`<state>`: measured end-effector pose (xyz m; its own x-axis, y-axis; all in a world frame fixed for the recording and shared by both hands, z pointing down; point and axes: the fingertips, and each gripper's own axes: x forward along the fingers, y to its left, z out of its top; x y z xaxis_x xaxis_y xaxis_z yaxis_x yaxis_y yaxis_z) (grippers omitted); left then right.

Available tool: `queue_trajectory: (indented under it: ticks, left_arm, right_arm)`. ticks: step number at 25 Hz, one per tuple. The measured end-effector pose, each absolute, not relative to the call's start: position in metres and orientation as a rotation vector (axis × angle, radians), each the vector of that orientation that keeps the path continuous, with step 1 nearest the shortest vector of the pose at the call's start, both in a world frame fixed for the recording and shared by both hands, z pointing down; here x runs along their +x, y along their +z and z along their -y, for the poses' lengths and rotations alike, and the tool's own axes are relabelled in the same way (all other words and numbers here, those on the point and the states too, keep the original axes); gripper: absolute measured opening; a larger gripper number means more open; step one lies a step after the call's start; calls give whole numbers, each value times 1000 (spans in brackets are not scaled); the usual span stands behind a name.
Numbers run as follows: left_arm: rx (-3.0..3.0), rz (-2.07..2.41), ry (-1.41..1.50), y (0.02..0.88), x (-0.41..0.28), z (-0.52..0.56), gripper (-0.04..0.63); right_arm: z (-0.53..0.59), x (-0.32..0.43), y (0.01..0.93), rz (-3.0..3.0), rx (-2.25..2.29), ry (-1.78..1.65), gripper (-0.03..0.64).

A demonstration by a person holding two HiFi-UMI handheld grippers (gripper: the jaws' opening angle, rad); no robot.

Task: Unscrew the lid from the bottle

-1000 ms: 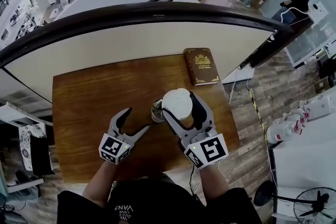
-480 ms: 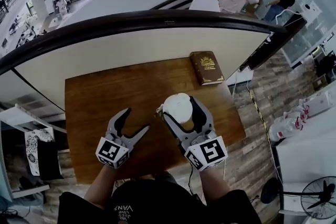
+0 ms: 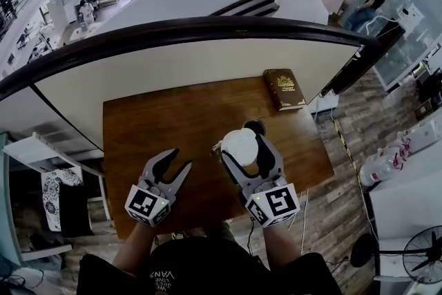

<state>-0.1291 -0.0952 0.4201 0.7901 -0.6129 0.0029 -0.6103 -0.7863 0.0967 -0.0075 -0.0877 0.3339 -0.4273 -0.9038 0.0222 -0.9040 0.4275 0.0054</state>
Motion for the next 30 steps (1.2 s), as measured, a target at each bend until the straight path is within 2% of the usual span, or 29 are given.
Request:
queue_trajectory:
  ticks: [7, 10, 30]
  left_arm:
    - [2912, 992, -60, 414, -151, 79, 45]
    - [2921, 990, -46, 413, -156, 74, 15]
    - [2942, 914, -13, 419, -163, 43, 11]
  right_arm:
    - [70, -32, 344, 2625, 1674, 45, 342]
    - [64, -38, 349, 2622, 1680, 53, 344]
    - [28, -60, 374, 2582, 1706, 136, 344]
